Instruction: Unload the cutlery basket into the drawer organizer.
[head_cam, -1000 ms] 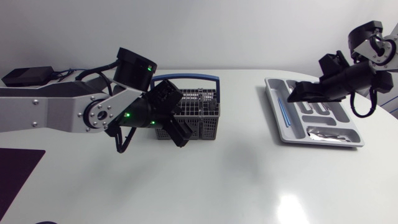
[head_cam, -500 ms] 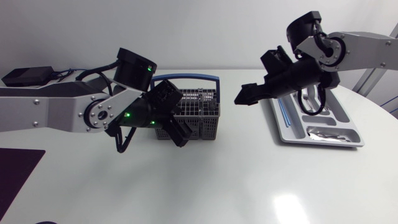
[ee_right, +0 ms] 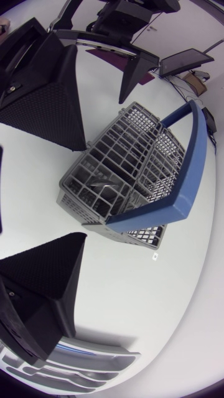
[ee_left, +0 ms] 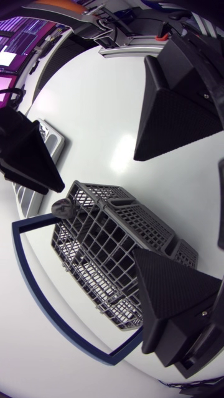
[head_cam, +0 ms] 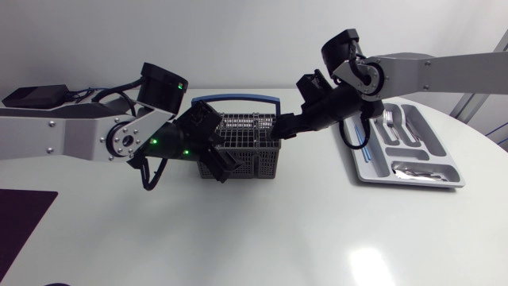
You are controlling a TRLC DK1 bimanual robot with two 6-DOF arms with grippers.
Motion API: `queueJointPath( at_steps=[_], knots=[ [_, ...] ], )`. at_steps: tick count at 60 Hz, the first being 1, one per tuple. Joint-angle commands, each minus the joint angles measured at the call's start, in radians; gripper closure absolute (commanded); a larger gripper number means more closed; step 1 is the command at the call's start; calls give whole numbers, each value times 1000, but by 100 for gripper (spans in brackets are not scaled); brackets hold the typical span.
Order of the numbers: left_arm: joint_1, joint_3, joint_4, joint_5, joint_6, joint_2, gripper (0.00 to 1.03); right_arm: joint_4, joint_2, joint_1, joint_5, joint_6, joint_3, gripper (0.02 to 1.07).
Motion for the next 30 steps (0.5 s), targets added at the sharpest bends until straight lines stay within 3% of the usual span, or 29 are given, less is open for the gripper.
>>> queueJointPath(
  at_steps=[1,12,23,30],
  knots=[
    [11,13,8,18,10,28,5,8,46,14,-1,33,41,17],
    [17,24,11,41,13,46,5,11,103,22,0,41,90,35],
    [27,24,18,46,16,60,5,20,135,26,0,41,116,60],
    [34,24,23,61,16,63,5,20,148,29,0,41,127,63]
  ],
)
